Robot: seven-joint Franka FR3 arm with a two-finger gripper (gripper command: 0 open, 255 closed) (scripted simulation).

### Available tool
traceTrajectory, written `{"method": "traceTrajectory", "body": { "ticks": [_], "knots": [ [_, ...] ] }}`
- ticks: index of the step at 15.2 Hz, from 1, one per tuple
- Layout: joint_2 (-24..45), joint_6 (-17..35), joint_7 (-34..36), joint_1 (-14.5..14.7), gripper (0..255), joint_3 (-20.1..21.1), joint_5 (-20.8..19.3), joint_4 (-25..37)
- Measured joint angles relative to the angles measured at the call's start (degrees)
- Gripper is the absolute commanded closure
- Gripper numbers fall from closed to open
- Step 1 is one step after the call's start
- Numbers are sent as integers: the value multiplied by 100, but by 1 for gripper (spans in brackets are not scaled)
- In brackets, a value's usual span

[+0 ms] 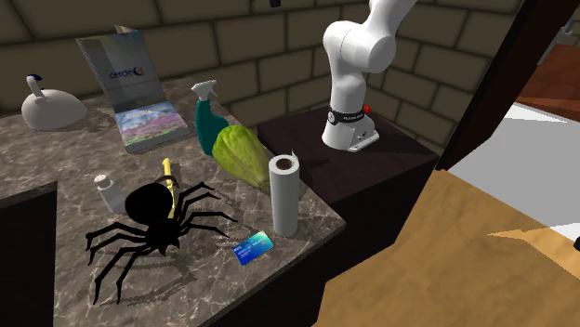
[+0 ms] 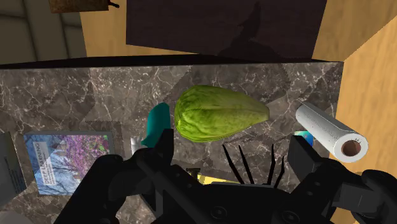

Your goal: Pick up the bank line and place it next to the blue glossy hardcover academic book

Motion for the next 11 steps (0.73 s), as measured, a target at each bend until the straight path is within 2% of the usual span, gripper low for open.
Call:
{"method": "traceTrajectory", "body": {
  "ticks": [4, 11],
  "knots": [
    [125, 294, 140, 51, 0, 146, 113, -207],
    [705, 1445, 519, 211, 0, 586, 429, -879]
  ]
}}
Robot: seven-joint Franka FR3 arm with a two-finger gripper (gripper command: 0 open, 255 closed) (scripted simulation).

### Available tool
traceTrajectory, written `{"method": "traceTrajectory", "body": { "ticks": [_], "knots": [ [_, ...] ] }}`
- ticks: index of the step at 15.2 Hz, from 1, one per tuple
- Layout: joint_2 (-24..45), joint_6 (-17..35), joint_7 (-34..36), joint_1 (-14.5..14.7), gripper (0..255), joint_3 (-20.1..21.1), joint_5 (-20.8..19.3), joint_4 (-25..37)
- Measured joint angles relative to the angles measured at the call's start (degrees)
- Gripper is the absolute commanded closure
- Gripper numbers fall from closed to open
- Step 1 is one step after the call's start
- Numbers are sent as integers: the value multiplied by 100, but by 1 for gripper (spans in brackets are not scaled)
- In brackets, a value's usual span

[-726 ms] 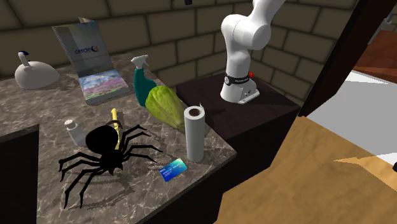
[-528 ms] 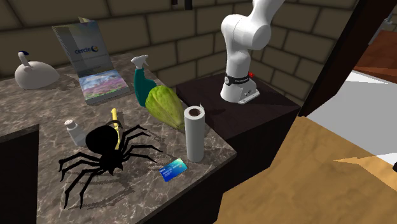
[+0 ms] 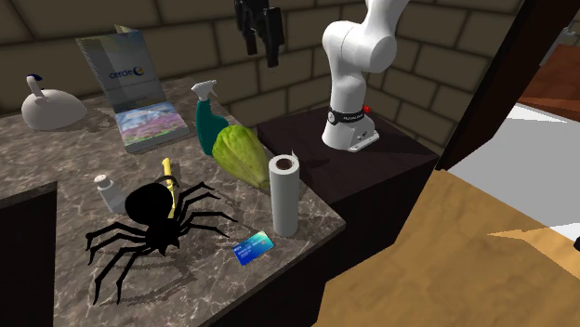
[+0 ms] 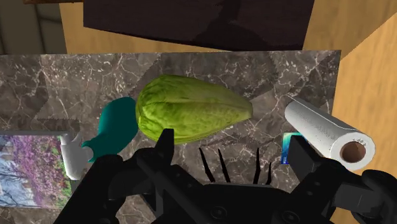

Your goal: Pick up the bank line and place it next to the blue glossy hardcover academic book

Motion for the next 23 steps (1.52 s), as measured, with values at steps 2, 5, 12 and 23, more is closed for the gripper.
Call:
{"method": "traceTrajectory", "body": {
  "ticks": [2, 5, 12, 23],
  "knots": [
    [282, 369, 114, 42, 0, 142, 80, -110],
    [662, 863, 296, 117, 0, 357, 194, -264],
    [1919, 2085, 719, 213, 0, 827, 273, -310],
    [4424, 3612, 1747, 425, 0, 1301, -394, 464]
  ]
}}
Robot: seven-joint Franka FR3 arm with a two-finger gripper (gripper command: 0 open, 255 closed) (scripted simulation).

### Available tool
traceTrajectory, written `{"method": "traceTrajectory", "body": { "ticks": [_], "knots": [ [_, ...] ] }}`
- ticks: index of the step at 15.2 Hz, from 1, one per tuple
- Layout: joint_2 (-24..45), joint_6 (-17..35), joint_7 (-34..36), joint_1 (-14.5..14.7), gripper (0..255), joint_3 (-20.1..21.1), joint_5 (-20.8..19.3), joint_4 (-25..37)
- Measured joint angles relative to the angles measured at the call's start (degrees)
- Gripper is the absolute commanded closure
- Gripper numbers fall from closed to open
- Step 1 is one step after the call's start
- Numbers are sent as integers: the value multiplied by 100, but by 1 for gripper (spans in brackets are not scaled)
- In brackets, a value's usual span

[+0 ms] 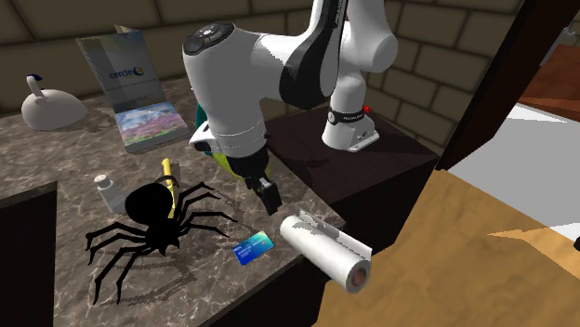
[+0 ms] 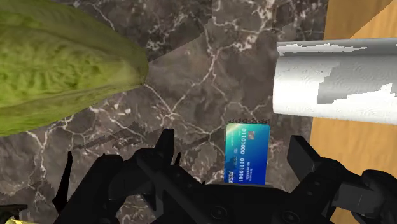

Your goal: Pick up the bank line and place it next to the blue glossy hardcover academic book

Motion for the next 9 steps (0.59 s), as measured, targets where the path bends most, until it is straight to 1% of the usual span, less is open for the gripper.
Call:
{"method": "traceTrajectory", "body": {
  "ticks": [4, 9],
  "knots": [
    [918, 389, 399, 223, 0, -45, -385, 423],
    [1387, 767, 582, 360, 0, -144, -604, 476]
  ]
}}
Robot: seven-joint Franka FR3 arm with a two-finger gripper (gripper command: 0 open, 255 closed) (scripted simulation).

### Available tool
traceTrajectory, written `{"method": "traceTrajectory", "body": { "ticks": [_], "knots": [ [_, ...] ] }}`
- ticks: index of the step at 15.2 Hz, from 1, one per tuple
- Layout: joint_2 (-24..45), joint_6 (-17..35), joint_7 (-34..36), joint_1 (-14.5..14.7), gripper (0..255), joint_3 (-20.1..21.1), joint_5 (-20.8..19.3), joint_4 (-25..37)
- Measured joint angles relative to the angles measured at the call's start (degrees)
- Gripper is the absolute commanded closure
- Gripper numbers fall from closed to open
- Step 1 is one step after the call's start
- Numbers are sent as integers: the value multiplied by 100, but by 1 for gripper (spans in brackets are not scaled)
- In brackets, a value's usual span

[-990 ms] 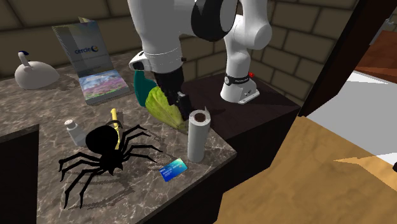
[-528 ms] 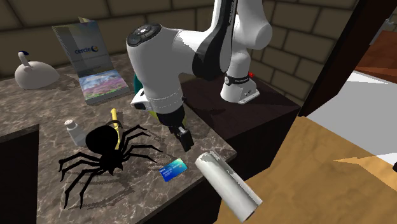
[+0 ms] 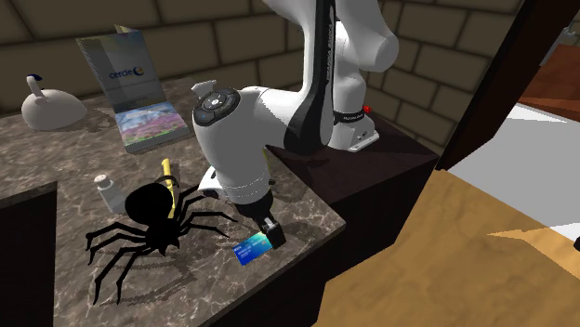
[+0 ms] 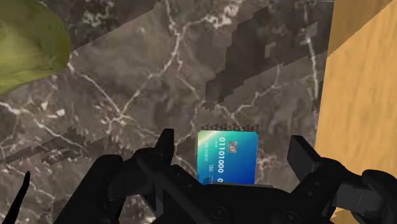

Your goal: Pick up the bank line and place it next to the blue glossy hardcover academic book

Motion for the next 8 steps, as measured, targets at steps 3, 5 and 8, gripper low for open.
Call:
{"method": "traceTrajectory", "body": {
  "ticks": [3, 5, 8],
  "knots": [
    [203, 196, 74, 62, 0, -64, -103, -1],
    [236, 232, 83, 70, 0, -76, -120, -5],
    [243, 241, 86, 73, 0, -79, -124, -6]
  ]
}}
